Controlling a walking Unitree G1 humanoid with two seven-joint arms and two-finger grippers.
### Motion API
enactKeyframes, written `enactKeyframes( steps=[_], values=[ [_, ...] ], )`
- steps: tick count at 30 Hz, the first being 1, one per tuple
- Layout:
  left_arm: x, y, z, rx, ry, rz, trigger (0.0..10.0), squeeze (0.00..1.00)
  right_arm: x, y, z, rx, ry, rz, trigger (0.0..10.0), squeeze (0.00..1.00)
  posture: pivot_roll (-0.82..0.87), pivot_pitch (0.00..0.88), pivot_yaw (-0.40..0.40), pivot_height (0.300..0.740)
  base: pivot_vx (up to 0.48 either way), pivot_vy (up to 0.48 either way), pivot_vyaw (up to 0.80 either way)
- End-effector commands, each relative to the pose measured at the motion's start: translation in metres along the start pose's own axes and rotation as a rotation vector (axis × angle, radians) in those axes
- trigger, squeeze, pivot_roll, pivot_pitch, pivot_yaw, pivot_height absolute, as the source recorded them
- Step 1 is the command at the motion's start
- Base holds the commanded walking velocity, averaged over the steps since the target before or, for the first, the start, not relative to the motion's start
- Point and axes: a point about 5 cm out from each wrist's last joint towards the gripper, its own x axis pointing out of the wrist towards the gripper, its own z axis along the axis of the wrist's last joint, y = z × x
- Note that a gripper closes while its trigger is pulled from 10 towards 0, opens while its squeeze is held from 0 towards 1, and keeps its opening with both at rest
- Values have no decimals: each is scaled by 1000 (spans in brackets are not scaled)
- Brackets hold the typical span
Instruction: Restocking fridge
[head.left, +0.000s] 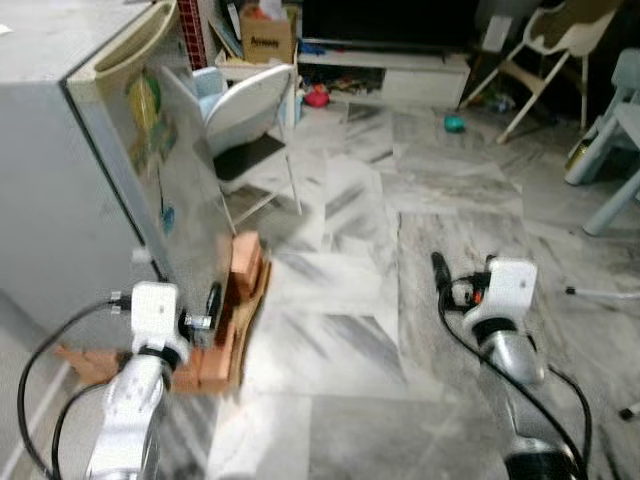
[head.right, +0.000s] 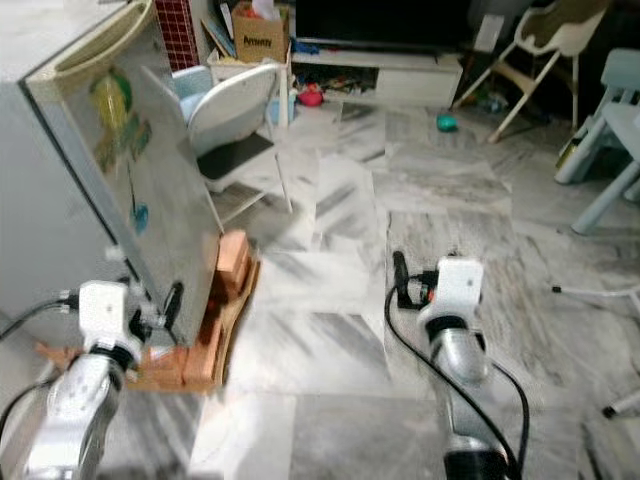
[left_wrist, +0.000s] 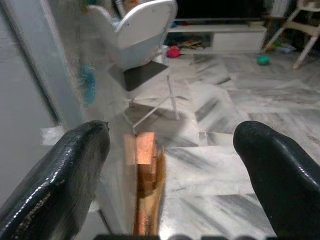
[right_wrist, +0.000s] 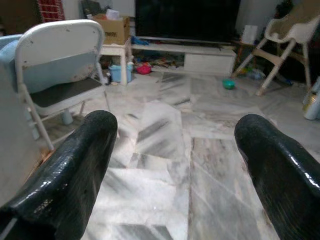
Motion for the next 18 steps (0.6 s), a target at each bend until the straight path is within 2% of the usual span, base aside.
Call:
enactKeyframes(
  steps=[1,6,8,14,18],
  values=[
    [1,8,1,14,6,33,10000,0,3,10,2,14,-10,25,10000,0,5,0,-41,740,435,0,0],
    [2,8,0,19,11,49,10000,0,-1,15,3,14,-19,80,10000,0,4,0,-40,740,367,262,0],
    [2,8,0,24,10,50,10000,0,-3,19,5,-9,-34,113,10000,0,2,0,-39,740,321,356,716],
    [3,8,-1,22,19,65,10000,0,-3,18,1,7,-10,87,10000,0,2,0,-38,740,301,374,533],
    [3,10,-2,26,24,91,10000,0,-4,16,-1,11,-1,87,10000,0,0,0,-37,740,0,0,0]
  ],
)
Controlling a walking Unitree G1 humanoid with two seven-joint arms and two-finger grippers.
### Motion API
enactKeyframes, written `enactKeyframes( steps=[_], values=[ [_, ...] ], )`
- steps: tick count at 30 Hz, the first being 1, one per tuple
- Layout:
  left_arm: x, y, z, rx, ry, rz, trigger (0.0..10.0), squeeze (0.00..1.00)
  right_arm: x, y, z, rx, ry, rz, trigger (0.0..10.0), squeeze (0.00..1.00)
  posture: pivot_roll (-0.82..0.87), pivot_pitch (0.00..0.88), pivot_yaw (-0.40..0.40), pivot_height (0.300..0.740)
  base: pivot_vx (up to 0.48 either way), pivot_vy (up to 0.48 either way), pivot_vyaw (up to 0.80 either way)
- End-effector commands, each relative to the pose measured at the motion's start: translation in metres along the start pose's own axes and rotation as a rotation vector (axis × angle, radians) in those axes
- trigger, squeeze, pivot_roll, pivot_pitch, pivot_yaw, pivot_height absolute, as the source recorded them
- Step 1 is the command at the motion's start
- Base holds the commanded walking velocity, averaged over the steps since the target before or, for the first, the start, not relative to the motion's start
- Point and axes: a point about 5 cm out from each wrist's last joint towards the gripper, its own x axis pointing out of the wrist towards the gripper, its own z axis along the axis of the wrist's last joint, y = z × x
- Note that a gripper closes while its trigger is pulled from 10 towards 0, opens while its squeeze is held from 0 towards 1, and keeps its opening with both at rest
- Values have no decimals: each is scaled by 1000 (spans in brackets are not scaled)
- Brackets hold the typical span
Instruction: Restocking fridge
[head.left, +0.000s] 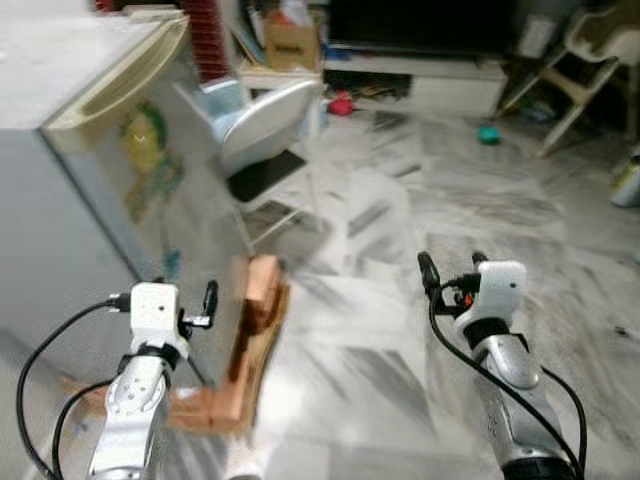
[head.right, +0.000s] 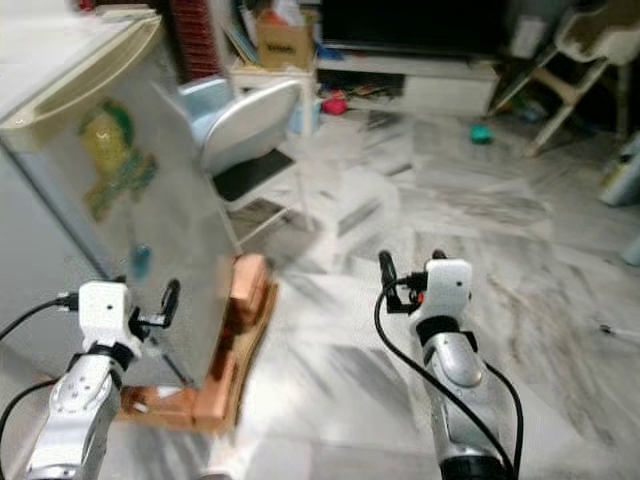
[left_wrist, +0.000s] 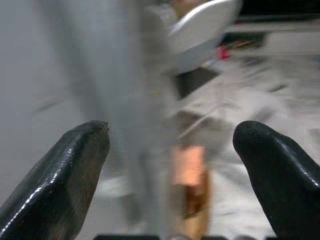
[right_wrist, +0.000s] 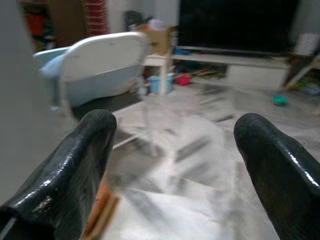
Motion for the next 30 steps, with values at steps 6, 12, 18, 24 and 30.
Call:
enactKeyframes(
  steps=[6,12,18,24,30],
  values=[
    [0,3,-3,35,20,50,10000,0,-2,-1,-2,12,17,4,10000,0,1,0,-37,740,0,0,0],
    [4,4,-2,30,18,40,10000,0,-2,5,1,-6,-6,46,10000,0,2,0,-40,740,0,0,109],
    [17,3,3,31,7,19,10000,0,-1,2,-1,-4,18,19,10000,0,-2,0,-39,740,0,0,0],
    [40,9,11,32,-9,49,10000,0,-7,1,-3,-19,37,18,10000,0,-37,0,-43,740,0,0,0],
    [53,13,17,48,-14,62,10000,0,-17,-5,-4,-39,61,22,10000,0,-60,0,-57,740,0,0,0]
  ],
)
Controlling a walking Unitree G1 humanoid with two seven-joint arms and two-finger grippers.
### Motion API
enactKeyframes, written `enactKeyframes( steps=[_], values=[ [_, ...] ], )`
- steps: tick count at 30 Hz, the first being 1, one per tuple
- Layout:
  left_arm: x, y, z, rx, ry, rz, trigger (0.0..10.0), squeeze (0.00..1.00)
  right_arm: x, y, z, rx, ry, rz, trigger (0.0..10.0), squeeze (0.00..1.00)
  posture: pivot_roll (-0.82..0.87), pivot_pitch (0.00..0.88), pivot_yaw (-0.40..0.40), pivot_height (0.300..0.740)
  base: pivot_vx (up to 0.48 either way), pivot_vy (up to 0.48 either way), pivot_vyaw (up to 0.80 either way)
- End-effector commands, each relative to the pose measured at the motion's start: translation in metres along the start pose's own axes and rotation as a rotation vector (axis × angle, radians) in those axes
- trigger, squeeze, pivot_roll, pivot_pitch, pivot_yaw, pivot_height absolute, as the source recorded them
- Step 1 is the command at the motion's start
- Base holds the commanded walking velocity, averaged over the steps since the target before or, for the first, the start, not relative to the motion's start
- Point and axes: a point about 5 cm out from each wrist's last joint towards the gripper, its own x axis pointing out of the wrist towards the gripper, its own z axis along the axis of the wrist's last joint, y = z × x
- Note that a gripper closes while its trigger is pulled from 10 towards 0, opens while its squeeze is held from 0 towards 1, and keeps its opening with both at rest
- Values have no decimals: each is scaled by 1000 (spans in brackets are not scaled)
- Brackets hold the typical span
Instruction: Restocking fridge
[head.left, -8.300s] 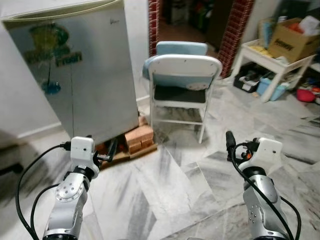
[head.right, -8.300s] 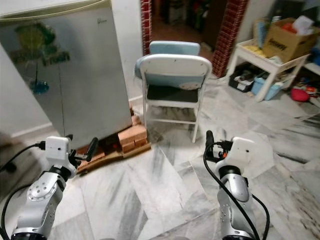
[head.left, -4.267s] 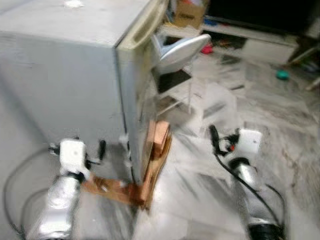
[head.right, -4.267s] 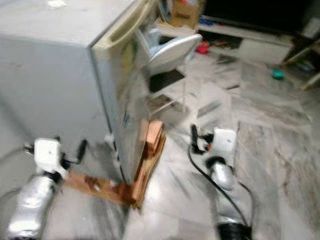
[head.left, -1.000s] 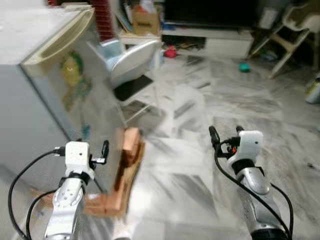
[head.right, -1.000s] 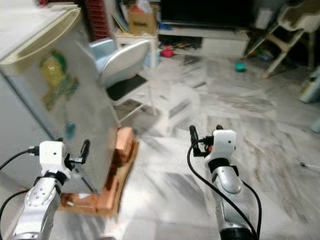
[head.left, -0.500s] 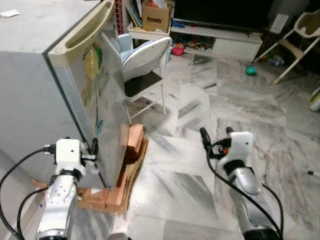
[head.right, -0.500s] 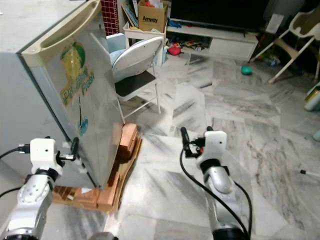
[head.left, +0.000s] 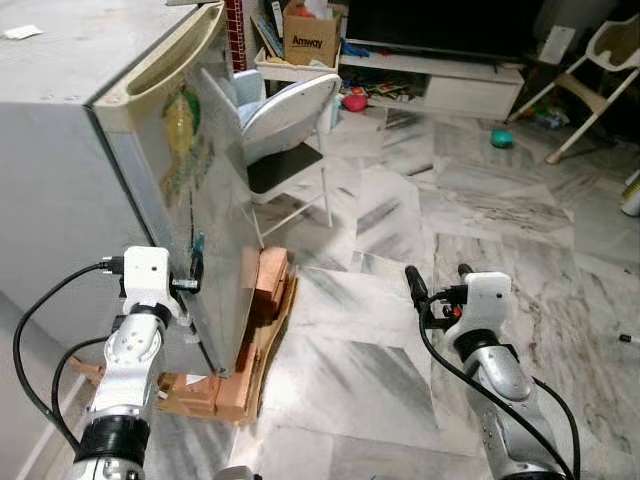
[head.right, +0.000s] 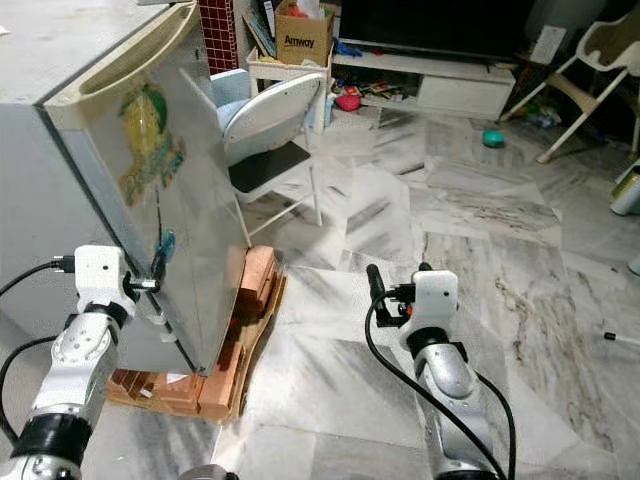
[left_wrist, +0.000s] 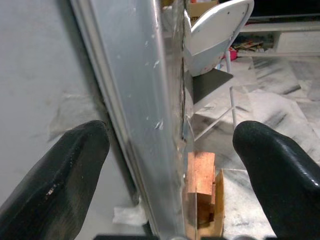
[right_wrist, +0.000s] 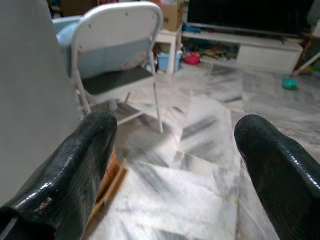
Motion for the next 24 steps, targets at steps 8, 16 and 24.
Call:
enactKeyframes(
  steps=[8,16,24],
  values=[
    [19,9,9,35,-17,52,10000,0,-4,-3,12,-25,-17,3,10000,0,-83,9,-58,740,0,0,0],
    [25,5,12,34,-23,22,10000,0,-5,-3,10,-31,-4,4,10000,0,-82,6,-55,740,0,0,0],
    [41,-67,51,41,-164,-278,10000,0,-11,-7,-30,-135,256,13,10000,0,-57,0,-62,740,0,0,0]
  ],
)
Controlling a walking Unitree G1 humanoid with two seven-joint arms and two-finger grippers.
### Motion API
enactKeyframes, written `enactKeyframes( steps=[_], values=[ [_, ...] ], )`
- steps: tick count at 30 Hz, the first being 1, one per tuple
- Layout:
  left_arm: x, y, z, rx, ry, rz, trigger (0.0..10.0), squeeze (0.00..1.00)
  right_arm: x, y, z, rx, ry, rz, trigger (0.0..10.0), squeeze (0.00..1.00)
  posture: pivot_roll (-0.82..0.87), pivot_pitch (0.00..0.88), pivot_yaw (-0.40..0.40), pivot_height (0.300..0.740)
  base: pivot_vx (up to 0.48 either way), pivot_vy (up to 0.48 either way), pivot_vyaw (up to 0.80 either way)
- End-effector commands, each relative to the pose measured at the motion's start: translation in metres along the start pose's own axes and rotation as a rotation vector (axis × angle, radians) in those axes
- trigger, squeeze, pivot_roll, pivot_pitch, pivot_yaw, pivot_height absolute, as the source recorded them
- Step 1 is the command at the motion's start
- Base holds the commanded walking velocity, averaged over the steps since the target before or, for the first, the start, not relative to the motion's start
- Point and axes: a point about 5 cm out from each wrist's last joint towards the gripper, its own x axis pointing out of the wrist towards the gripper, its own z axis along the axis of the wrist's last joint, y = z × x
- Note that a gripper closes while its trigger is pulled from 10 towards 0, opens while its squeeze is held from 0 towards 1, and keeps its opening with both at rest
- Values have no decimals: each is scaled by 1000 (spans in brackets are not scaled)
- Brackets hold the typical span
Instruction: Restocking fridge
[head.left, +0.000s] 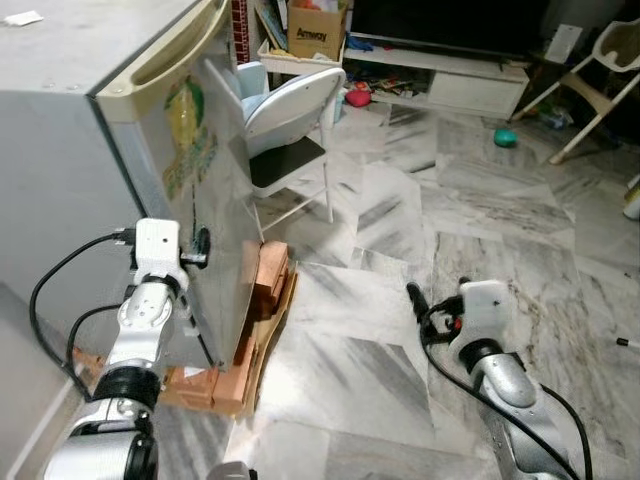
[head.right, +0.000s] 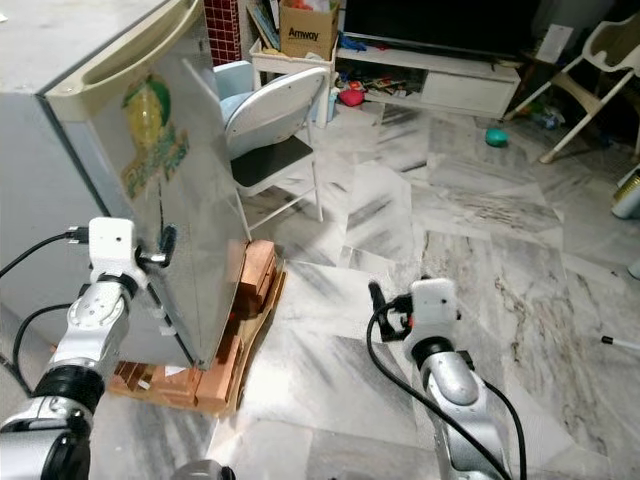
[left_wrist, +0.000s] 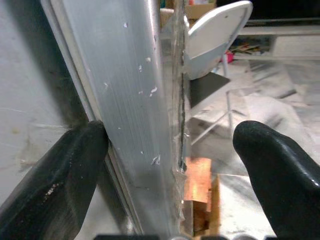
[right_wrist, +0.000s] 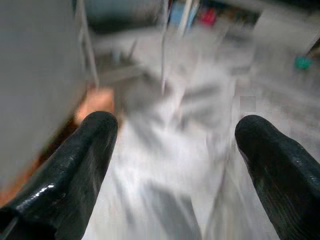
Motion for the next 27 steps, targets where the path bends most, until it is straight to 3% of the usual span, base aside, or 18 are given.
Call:
enactKeyframes(
  steps=[1,3,4,7,9,13,14,18,19,20,23,27],
  values=[
    [14,-32,33,51,-126,-157,10000,0,1,1,-2,-11,24,-3,10000,0,-57,0,-62,740,0,0,0],
    [9,-103,58,60,-234,-496,10000,0,3,5,-8,-22,79,29,10000,0,-57,0,-57,740,0,0,0],
    [4,-121,61,44,-240,-599,10000,0,4,6,-9,-26,90,33,10000,0,-61,0,-54,740,0,0,0],
    [-10,-154,69,28,-262,-789,10000,0,3,11,-14,-27,128,66,10000,0,-69,0,-46,740,0,0,0],
    [-16,-167,77,-7,-278,-855,10000,0,0,17,-19,-23,157,108,10000,0,-75,0,-39,740,0,0,0],
    [-5,-150,77,-19,-273,-758,10000,0,-3,20,-23,-20,168,117,10000,0,-74,0,-35,740,0,0,0],
    [2,-134,74,-22,-258,-685,10000,0,-3,21,-23,-16,168,117,10000,0,-73,0,-34,740,0,0,0],
    [8,-98,66,-17,-213,-588,10000,0,-1,21,-17,-2,119,103,10000,0,-67,0,-32,740,0,0,0],
    [8,-92,65,-10,-207,-576,10000,0,0,21,-15,6,105,100,10000,0,-67,0,-32,740,0,0,0],
    [5,-72,58,-3,-186,-522,10000,0,3,20,-4,17,45,75,10000,0,-61,0,-31,740,0,0,0],
    [-3,-41,43,-13,-143,-407,10000,0,9,18,16,53,-56,38,10000,0,-52,0,-31,740,0,-157,0],
    [-16,-26,28,14,-109,-337,10000,0,12,14,25,70,-91,7,10000,0,-26,0,-36,740,0,-472,0]
  ],
)
